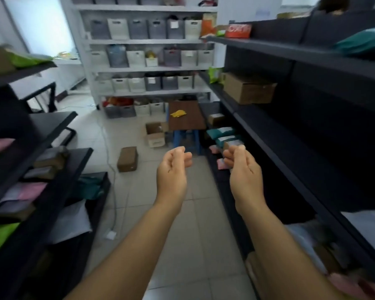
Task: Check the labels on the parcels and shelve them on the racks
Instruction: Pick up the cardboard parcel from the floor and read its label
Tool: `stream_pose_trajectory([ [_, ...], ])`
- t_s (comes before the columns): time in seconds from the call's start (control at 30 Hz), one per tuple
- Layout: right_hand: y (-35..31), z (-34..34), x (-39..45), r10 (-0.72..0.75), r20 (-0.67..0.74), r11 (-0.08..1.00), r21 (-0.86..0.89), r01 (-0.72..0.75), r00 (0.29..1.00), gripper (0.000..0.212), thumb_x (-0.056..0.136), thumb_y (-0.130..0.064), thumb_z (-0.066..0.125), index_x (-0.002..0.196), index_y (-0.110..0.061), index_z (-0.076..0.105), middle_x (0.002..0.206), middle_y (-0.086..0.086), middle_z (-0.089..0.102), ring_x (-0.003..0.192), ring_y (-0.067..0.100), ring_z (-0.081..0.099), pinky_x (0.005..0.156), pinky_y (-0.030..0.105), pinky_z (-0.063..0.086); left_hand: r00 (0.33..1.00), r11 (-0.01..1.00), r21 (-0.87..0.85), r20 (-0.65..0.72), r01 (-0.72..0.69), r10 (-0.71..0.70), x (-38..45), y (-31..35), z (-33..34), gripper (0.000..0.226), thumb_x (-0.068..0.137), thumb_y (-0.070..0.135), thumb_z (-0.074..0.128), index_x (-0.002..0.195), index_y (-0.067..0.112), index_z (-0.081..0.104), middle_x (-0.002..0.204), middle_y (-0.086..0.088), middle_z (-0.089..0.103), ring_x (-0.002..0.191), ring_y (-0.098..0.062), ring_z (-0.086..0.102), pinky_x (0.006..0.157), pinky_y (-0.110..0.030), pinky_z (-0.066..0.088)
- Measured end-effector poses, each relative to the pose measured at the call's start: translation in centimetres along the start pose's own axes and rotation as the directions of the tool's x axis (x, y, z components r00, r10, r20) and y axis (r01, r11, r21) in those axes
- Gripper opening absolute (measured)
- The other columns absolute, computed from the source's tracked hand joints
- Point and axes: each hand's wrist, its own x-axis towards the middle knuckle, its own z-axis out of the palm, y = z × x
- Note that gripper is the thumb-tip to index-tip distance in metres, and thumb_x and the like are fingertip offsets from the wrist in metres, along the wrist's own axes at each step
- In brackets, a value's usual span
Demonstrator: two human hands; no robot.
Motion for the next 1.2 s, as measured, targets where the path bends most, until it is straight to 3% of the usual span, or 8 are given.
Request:
stream_pose_trajectory([
  [0.17, 3.4, 3.2, 6.4, 0.093, 0.133, 0.996, -0.005, -0.093, 0.987, 0.028, 0.102, -0.039, 0.032, 0.103, -0.03, 0.058, 0.103, -0.011, 0.065, 0.1, 0.006, 0.061, 0.091, 0.03, 0.046, 0.989, 0.997, 0.058, -0.14, 0.052, -0.044, 5.1, -2.7, -1.1, 0.024, 0.107, 0.028, 0.041, 0.094, 0.031, 0.061, 0.095, 0.006, 0.07, 0.092, -0.013, 0.067, 0.09, -0.032, 0.05],
  [0.3, 5.7, 5.5, 9.3, 0.159, 0.21, 0.987, -0.028, -0.156, 0.965, 0.031, 0.103, -0.039, 0.03, 0.098, -0.028, 0.059, 0.103, -0.004, 0.068, 0.095, 0.01, 0.064, 0.094, 0.036, 0.048, 0.964, 0.989, 0.094, -0.252, 0.116, -0.089, 7.4, -4.7, -3.0, 0.025, 0.107, 0.025, 0.04, 0.096, 0.029, 0.061, 0.094, 0.004, 0.071, 0.089, -0.015, 0.068, 0.08, -0.026, 0.052],
  [0.5, 8.1, 9.9, 13.8, 0.228, 0.308, 0.974, -0.054, -0.222, 0.924, 0.037, 0.102, -0.039, 0.03, 0.107, -0.02, 0.061, 0.101, -0.001, 0.069, 0.098, 0.016, 0.065, 0.096, 0.041, 0.048, 0.921, 0.977, 0.089, -0.359, 0.196, -0.151, 11.9, -7.0, -4.9, 0.023, 0.108, 0.024, 0.039, 0.11, 0.02, 0.062, 0.097, 0.0, 0.072, 0.088, -0.016, 0.068, 0.081, -0.028, 0.052],
  [0.67, 10.0, 15.3, 18.6, 0.237, 0.387, 0.971, -0.092, -0.219, 0.891, 0.041, 0.103, -0.038, 0.03, 0.111, -0.015, 0.062, 0.1, -0.001, 0.068, 0.096, 0.016, 0.064, 0.095, 0.039, 0.047, 0.884, 0.974, 0.037, -0.428, 0.223, -0.186, 17.3, -8.4, -6.1, 0.023, 0.107, 0.023, 0.039, 0.106, 0.023, 0.061, 0.098, 0.0, 0.072, 0.086, -0.014, 0.068, 0.08, -0.026, 0.053],
  [0.87, 11.1, 23.5, 25.8, 0.252, 0.462, 0.967, -0.145, -0.207, 0.851, 0.039, 0.102, -0.042, 0.029, 0.108, -0.022, 0.061, 0.102, -0.004, 0.068, 0.099, 0.015, 0.064, 0.098, 0.042, 0.047, 0.849, 0.976, -0.027, -0.488, 0.218, -0.203, 27.0, -9.8, -8.6, 0.025, 0.107, 0.023, 0.039, 0.119, 0.017, 0.061, 0.104, -0.003, 0.073, 0.093, -0.017, 0.069, 0.085, -0.03, 0.053],
  [1.03, 12.0, 29.4, 32.1, 0.279, 0.46, 0.958, -0.199, -0.209, 0.843, 0.044, 0.102, -0.043, 0.029, 0.117, -0.017, 0.061, 0.11, -0.002, 0.067, 0.101, 0.014, 0.063, 0.098, 0.041, 0.046, 0.83, 0.965, -0.077, -0.496, 0.25, -0.255, 35.8, -11.3, -9.3, 0.024, 0.107, 0.025, 0.039, 0.116, 0.019, 0.061, 0.1, 0.001, 0.072, 0.091, -0.016, 0.069, 0.083, -0.029, 0.053],
  [1.2, 13.5, 35.0, 38.0, 0.321, 0.465, 0.943, -0.238, -0.233, 0.825, 0.043, 0.102, -0.042, 0.029, 0.117, -0.017, 0.06, 0.108, -0.003, 0.066, 0.101, 0.014, 0.062, 0.098, 0.041, 0.047, 0.808, 0.95, -0.092, -0.505, 0.298, -0.303, 44.0, -12.1, -9.0, 0.018, 0.104, 0.025, 0.046, 0.095, 0.026, 0.062, 0.101, -0.001, 0.073, 0.09, -0.017, 0.069, 0.087, -0.032, 0.053],
])
